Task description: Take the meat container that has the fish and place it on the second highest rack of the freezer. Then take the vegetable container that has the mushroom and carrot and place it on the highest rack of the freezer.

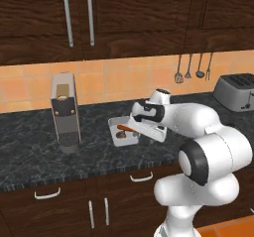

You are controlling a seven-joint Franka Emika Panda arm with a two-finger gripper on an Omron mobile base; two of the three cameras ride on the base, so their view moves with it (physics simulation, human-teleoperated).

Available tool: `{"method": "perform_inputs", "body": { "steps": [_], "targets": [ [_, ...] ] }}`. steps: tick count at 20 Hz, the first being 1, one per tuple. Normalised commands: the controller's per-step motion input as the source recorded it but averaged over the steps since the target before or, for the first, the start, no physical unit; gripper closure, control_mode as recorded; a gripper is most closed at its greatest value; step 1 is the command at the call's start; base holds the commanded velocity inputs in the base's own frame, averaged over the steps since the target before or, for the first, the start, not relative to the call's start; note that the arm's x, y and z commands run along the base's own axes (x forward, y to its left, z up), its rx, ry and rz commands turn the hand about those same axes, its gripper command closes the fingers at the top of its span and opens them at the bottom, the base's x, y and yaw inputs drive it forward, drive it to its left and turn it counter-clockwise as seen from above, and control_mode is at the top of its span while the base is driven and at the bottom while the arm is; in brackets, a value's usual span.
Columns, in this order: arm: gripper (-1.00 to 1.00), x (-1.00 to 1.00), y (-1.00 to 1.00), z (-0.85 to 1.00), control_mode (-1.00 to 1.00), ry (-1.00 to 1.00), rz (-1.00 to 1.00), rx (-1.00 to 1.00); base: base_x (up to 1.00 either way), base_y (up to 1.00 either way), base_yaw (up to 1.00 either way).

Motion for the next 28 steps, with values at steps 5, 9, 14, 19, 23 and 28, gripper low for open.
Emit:
{"method": "perform_inputs", "body": {
  "steps": [5, 9, 14, 19, 23, 28],
  "targets": [
    [-1.0, 0.43, 0.14, -0.08, -1.0, 0.01, -0.07, -0.06, 0.0, 0.0, 0.0],
    [-1.0, 0.13, 0.22, -0.14, -1.0, 0.0, -0.07, -0.05, 0.0, 0.0, 0.0],
    [-1.0, 0.01, 0.1, -0.36, -1.0, 0.0, -0.04, -0.04, 0.0, 0.0, 0.0],
    [-1.0, 0.07, 0.02, -0.11, -1.0, -0.01, -0.08, -0.03, 0.0, 0.0, 0.0],
    [1.0, 0.0, 0.14, -0.23, -1.0, -0.05, -0.12, 0.0, 0.0, 0.0, 0.0],
    [1.0, -0.01, 0.16, -0.12, -1.0, -0.03, -0.16, 0.0, 0.0, 0.0, 0.0]
  ]
}}
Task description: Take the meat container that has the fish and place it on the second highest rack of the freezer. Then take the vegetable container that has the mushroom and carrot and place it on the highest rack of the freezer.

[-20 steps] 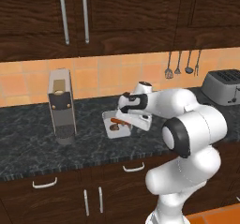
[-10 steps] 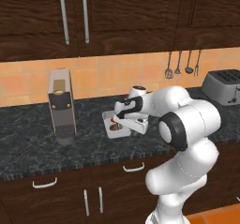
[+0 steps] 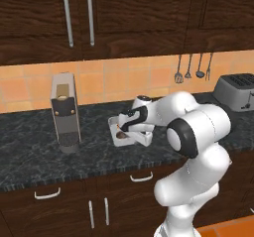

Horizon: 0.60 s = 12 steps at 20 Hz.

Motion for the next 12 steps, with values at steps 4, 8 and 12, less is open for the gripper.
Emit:
{"method": "perform_inputs", "body": {
  "steps": [4, 8, 12],
  "targets": [
    [1.0, -0.19, 0.0, 0.02, -1.0, 0.0, -0.04, 0.16, 0.0, 0.0, 0.0],
    [1.0, -0.01, 0.0, 0.27, -1.0, 0.0, -0.01, 0.18, 0.0, 0.0, 0.0],
    [1.0, -0.22, 0.0, 0.79, -1.0, 0.0, 0.0, 0.05, 0.0, 0.0, 0.0]
  ]
}}
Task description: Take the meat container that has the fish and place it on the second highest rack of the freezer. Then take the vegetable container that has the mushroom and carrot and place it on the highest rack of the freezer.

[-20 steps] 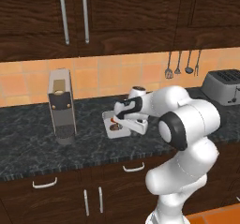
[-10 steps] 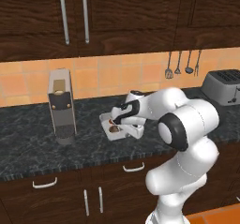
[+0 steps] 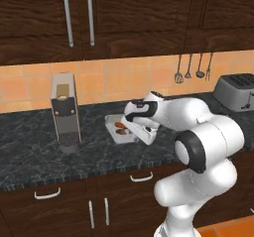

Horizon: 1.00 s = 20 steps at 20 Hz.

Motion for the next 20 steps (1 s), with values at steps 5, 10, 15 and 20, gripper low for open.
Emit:
{"method": "perform_inputs", "body": {
  "steps": [5, 10, 15, 20],
  "targets": [
    [1.0, -0.58, 0.0, 1.0, -1.0, -0.06, 0.04, -0.34, 0.0, 0.0, 0.0],
    [1.0, -0.84, -0.21, 0.98, -1.0, -0.1, 0.19, -0.07, 0.0, 0.0, 0.0],
    [1.0, -0.94, -0.46, 0.99, -1.0, -0.21, 0.44, -0.11, 0.0, 0.0, 0.0],
    [1.0, -0.96, -0.47, 0.9, -1.0, -0.26, 0.57, -0.19, 0.0, 0.0, 0.0]
  ]
}}
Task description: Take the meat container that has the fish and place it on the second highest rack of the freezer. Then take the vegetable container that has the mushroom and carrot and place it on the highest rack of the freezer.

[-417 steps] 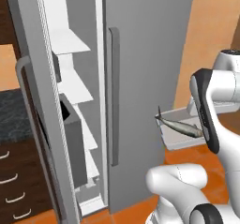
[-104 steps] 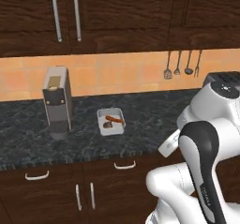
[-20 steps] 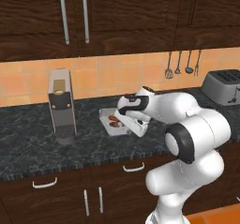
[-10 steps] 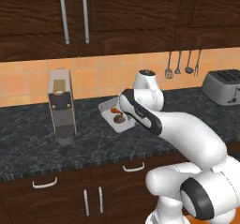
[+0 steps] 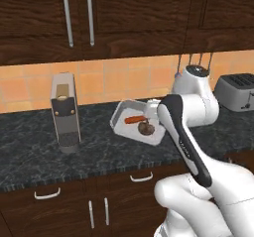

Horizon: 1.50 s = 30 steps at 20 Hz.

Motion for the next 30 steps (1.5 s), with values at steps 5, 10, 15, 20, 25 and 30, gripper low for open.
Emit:
{"method": "perform_inputs", "body": {
  "steps": [5, 10, 15, 20, 25, 30],
  "targets": [
    [1.0, -0.52, -0.4, 1.0, -1.0, -0.12, 0.62, -0.03, 0.0, 0.0, 0.0],
    [1.0, -0.39, -0.4, 0.94, -1.0, -0.01, 0.43, -0.17, 0.0, 0.0, 0.0],
    [1.0, -0.29, -0.09, 0.77, -1.0, 0.12, 0.06, -0.41, 0.0, 0.0, 0.0],
    [1.0, -0.14, -0.07, 0.1, -1.0, 0.0, 0.0, 0.0, 0.0, 0.0, 0.0],
    [1.0, 0.0, 0.0, 0.0, 1.0, 0.0, 0.0, 0.0, 0.0, 0.0, 0.0],
    [1.0, 0.0, 0.0, 0.0, 1.0, 0.0, 0.0, 0.0, -0.58, -0.16, -0.24]
  ]
}}
